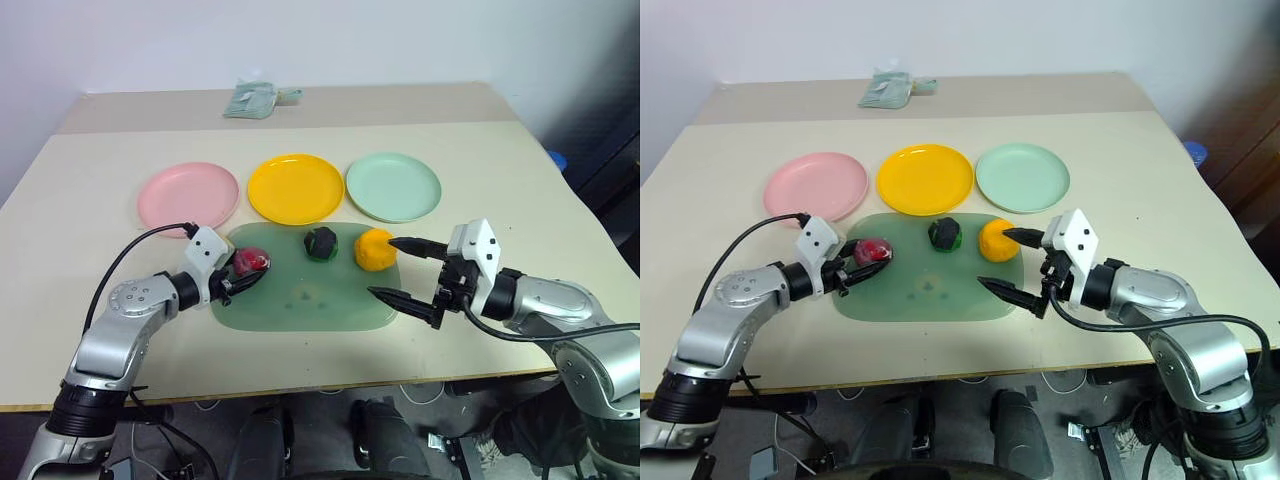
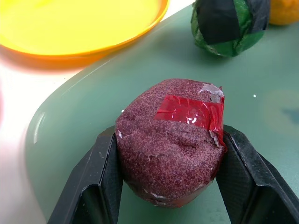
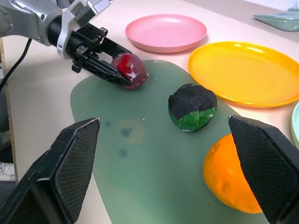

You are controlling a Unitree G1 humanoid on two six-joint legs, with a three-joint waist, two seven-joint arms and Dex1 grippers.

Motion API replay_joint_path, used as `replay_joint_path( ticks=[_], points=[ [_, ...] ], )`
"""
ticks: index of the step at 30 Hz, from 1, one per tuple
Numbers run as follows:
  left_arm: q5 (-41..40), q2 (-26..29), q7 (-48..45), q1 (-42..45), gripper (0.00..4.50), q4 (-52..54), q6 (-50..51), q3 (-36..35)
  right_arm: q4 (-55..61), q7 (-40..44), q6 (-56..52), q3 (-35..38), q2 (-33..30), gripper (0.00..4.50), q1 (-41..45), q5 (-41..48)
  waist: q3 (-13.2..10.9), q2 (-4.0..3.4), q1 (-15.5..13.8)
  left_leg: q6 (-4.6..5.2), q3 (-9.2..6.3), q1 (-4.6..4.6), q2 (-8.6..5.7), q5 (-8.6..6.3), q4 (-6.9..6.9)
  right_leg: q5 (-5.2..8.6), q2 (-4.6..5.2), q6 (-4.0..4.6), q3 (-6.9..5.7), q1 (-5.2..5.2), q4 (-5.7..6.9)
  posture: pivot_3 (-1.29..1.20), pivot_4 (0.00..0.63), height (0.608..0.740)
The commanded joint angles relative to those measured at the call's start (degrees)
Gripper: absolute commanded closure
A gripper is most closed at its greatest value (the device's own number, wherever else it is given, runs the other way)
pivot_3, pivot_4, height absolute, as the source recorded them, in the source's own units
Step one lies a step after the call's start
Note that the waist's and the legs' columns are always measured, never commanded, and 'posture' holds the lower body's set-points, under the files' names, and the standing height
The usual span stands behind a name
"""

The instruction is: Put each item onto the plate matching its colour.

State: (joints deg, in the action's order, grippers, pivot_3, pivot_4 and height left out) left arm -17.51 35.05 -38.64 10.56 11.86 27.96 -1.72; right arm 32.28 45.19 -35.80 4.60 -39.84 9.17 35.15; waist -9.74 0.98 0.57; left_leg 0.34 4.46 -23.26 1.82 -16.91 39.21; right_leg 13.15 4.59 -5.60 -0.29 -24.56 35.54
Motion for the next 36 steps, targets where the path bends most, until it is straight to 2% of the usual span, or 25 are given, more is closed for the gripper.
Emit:
replay_joint_path(
  ticks=[1, 4, 9, 15, 19, 20, 25, 32, 36],
  points=[
    [0.4, -2.6, 6.9, 2.2, 2.2, 0.1, -3.1, -6.6, 0.7, 0.1, 0.7, 0.1, 0.4, 0.0, 1.4, 0.9, 0.0, 0.0, 0.0, 0.0, 0.0, 0.0, 0.0, 0.0, 0.0, -0.01, 0.0, -0.02, 0.0, 0.0, 0.01, 0.0, 0.15, 0.74],
    [3.5, -5.3, 16.3, 6.4, 2.2, -3.2, -3.2, -10.2, 0.5, 0.0, 0.7, -0.4, 0.7, 0.0, 1.9, 0.7, 0.0, 0.07, -0.3, 0.0, -0.06, -0.01, -0.01, 0.01, 0.04, -0.05, 0.0, -0.08, -0.01, 0.01, 0.03, 0.0, 0.15, 0.74],
    [8.9, -6.9, 26.2, 12.6, 2.2, -12.1, 0.0, -10.5, 0.0, -0.1, 0.8, -1.6, 1.4, 0.0, 3.0, 0.5, 0.0, 0.07, -0.2, 0.01, -0.03, 0.0, -0.11, 0.0, 0.05, -0.14, 0.02, -0.25, -0.01, 0.02, 0.08, 0.0, 0.15, 0.74],
    [8.8, -8.5, 28.4, 17.7, 2.2, -18.5, -0.4, -11.1, -0.2, -0.2, 1.1, -2.4, 2.1, 0.0, 3.5, 0.2, 0.0, 0.13, -0.1, 0.01, -0.04, -0.01, -0.12, 0.0, 0.05, -0.16, 0.0, -0.28, -0.03, 0.02, 0.12, 0.0, 0.15, 0.74],
    [7.9, -8.3, 28.1, 18.4, 0.4, -19.2, -0.7, -12.1, 0.1, -0.8, 1.1, -2.5, 2.3, 0.0, 3.5, 0.0, 0.0, 0.13, -0.1, 0.01, -0.03, 0.0, -0.12, 0.0, 0.05, -0.16, 0.01, -0.28, -0.03, 0.02, 0.14, 0.0, 0.15, 0.74],
    [7.7, -7.9, 27.9, 18.0, 0.05, -18.4, -0.8, -12.6, 0.1, -1.0, 1.2, -2.5, 2.4, 0.0, 3.6, -0.2, 0.0, 0.13, -0.1, 0.0, -0.04, 0.0, -0.11, 0.0, 0.05, -0.16, 0.01, -0.28, -0.03, 0.02, 0.15, 0.0, 0.15, 0.74],
    [5.4, -6.0, 24.9, 13.4, 0.05, -11.9, -0.9, -15.5, -0.4, -2.3, 1.6, -3.7, 3.5, 0.0, 4.9, -1.5, 0.0, 0.14, 0.2, 0.0, -0.04, 0.02, -0.09, 0.0, 0.05, -0.16, 0.01, -0.28, -0.03, 0.0, 0.22, 0.0, 0.15, 0.74],
    [1.1, -0.1, 14.5, -3.3, 0.05, 1.7, -4.4, -21.3, -5.8, -6.8, 0.9, -9.4, 9.7, 0.0, 12.5, -5.6, 0.0, 0.15, 0.3, -0.11, 0.0, 0.07, 0.05, 0.06, 0.01, -0.13, 0.06, -0.22, 0.0, -0.12, 0.41, 0.0, 0.15, 0.74],
    [-5.2, 0.7, 6.7, -12.1, 0.05, 10.2, -2.9, -22.2, -10.8, -8.1, 1.9, -14.4, 12.8, 0.0, 16.8, -10.2, 0.1, 0.22, 0.0, -0.11, -0.02, 0.03, 0.0, 0.06, 0.02, -0.04, 0.18, -0.05, -0.01, -0.12, 0.41, 0.0, 0.15, 0.74]
  ],
)
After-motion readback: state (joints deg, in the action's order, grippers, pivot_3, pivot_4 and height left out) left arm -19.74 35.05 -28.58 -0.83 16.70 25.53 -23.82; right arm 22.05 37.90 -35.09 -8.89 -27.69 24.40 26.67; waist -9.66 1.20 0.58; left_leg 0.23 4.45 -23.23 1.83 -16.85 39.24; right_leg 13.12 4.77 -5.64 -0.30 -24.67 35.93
